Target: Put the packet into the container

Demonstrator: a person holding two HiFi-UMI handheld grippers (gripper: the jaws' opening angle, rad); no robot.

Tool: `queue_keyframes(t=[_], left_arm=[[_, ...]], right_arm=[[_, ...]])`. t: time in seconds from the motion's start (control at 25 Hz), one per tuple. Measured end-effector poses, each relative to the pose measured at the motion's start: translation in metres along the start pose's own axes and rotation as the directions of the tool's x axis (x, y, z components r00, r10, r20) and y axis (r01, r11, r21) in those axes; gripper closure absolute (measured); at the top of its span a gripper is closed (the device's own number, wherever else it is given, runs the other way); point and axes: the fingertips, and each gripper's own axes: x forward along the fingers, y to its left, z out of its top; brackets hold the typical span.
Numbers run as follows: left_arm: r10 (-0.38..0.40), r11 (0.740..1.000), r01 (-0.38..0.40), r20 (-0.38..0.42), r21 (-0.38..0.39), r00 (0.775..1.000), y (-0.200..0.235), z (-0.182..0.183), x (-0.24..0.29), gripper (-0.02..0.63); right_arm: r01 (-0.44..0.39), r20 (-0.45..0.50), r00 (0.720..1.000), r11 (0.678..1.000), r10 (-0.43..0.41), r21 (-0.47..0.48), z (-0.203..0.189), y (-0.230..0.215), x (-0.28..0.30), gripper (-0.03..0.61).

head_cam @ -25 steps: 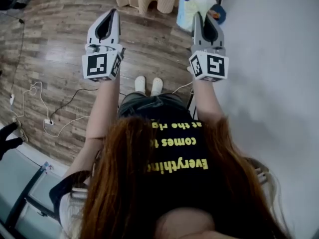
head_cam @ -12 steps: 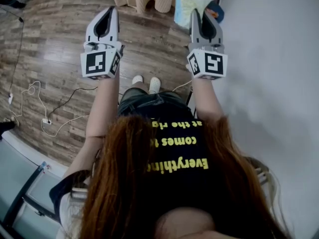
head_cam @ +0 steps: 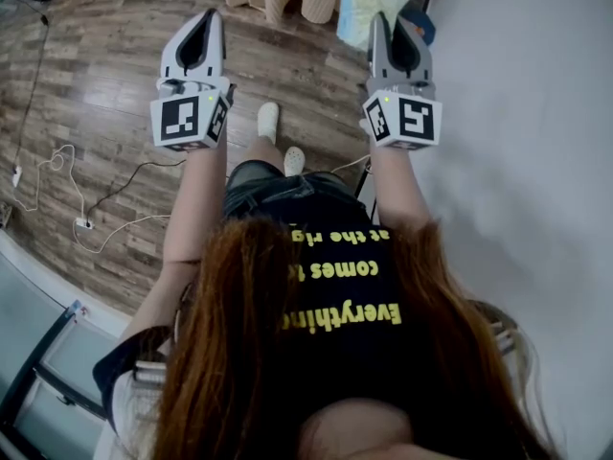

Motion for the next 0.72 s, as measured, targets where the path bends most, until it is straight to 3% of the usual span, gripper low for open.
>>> queue_keyframes(t=[0.72], left_arm=[[-0.09,0.995,0.09,0.023,-0.032,0.996,0.078,-0.015,0.138,0.614]], right_arm=[[0.078,-0.011,0.997,0.997,-0.078,-0.019,-0.01,-0.027,0.132,0.517]])
